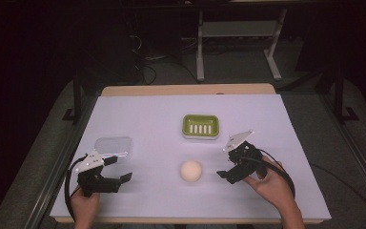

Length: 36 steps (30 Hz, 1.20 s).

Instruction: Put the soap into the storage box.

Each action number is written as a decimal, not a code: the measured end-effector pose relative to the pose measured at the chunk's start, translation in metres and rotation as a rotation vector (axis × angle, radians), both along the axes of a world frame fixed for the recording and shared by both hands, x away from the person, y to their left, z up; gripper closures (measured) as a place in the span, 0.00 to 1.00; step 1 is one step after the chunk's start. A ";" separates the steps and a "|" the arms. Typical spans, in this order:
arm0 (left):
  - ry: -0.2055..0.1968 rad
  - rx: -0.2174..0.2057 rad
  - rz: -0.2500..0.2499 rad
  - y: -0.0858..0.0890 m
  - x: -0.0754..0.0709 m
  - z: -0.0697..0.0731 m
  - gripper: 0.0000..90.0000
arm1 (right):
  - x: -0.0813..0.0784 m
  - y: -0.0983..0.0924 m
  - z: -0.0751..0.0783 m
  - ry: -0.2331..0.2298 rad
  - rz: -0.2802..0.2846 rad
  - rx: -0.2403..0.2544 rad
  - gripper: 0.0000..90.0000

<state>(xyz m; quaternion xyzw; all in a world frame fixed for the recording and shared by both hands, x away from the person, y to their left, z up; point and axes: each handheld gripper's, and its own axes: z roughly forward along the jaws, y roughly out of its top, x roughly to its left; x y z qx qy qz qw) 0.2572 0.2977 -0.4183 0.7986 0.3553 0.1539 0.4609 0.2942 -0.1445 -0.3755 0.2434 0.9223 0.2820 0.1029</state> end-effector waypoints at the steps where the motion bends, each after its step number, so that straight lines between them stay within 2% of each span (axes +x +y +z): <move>1: -0.001 0.002 -0.002 0.000 0.000 0.000 0.14 | 0.001 0.001 0.000 -0.007 0.008 -0.002 0.19; 12: -0.003 -0.001 0.001 0.001 -0.001 0.001 0.14 | 0.007 0.017 0.005 -0.007 0.039 -0.017 0.18; 18: -0.006 0.000 0.000 0.001 -0.001 0.001 0.14 | 0.011 0.031 0.008 0.012 0.077 -0.038 0.18; 27: -0.010 0.007 -0.005 0.002 0.000 0.001 0.14 | 0.016 0.046 0.008 0.033 0.102 -0.059 0.18; 36: -0.010 0.008 -0.005 0.002 0.000 0.001 0.14 | 0.019 0.056 0.010 0.032 0.129 -0.066 0.17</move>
